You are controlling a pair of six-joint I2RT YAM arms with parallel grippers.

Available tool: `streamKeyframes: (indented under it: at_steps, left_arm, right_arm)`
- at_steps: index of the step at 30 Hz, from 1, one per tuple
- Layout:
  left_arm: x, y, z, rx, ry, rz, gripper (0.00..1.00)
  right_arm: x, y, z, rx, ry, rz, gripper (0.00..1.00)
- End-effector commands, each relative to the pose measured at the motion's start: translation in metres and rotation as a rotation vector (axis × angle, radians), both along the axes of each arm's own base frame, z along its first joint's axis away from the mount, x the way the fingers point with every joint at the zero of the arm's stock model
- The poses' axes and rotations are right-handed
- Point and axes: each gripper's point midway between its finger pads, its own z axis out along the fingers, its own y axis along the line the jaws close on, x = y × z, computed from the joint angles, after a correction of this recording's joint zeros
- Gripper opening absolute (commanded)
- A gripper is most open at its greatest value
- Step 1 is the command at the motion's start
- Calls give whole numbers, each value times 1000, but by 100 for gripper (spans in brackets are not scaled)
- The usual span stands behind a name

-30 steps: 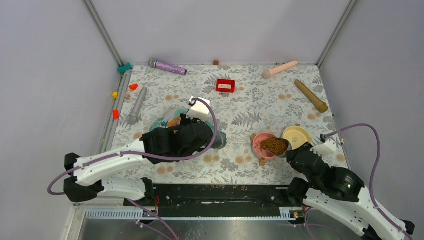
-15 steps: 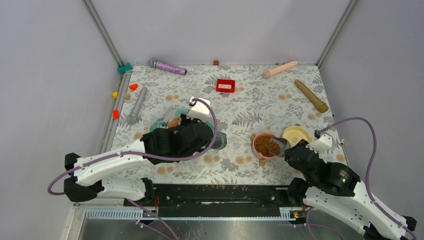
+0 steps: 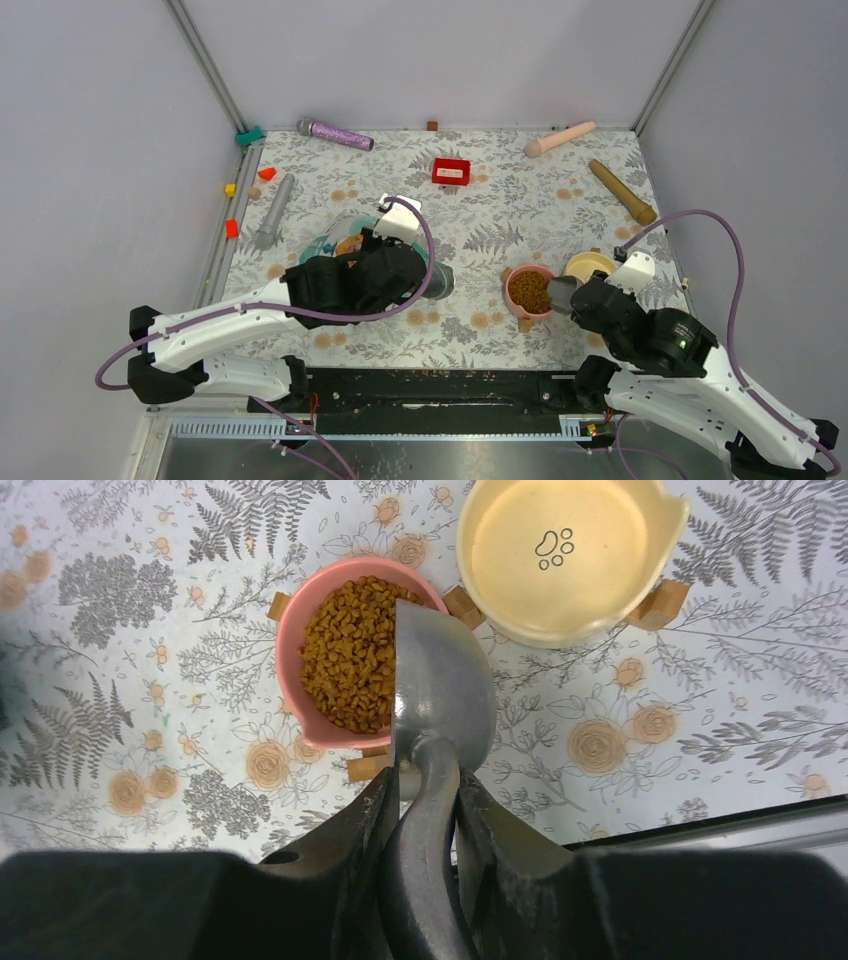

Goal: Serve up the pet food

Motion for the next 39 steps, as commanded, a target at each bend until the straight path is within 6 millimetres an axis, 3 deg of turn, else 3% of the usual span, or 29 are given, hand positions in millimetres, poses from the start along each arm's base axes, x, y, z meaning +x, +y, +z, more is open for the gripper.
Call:
streamKeyframes:
  at_steps: [1, 9, 17, 21, 24, 26, 29, 32, 34, 39]
  left_arm:
    - [5, 1, 23, -100, -57, 28, 0]
    - [4, 0, 23, -105, -52, 21, 0]
    - [2, 1, 26, -124, -50, 12, 0]
    - [2, 1, 26, -122, -49, 13, 0]
    - [2, 1, 26, -124, -47, 11, 0]
    - [2, 1, 25, -124, -47, 11, 0]
    - [1, -1, 25, -131, -40, 4, 0]
    - [1, -1, 25, -130, -42, 0, 0]
    - [2, -1, 26, -128, -51, 2, 0]
    - [1, -2, 27, -140, -45, -8, 0]
  right_arm:
    - [1, -11, 20, -83, -21, 26, 0]
    - [1, -3, 31, -189, 34, 160, 0]
    - [7, 13, 59, -225, 33, 272, 0]
    - [10, -8, 73, -231, -25, 154, 0]
    - [4, 28, 47, -151, 24, 334, 0]
    - [-4, 20, 43, -199, 108, 314, 0]
    - [-2, -20, 61, -292, 70, 129, 0]
    - [-5, 10, 61, -110, 12, 257, 0]
    - [-9, 23, 73, 22, -38, 283, 0]
    - [-21, 45, 138, 416, -287, 359, 0]
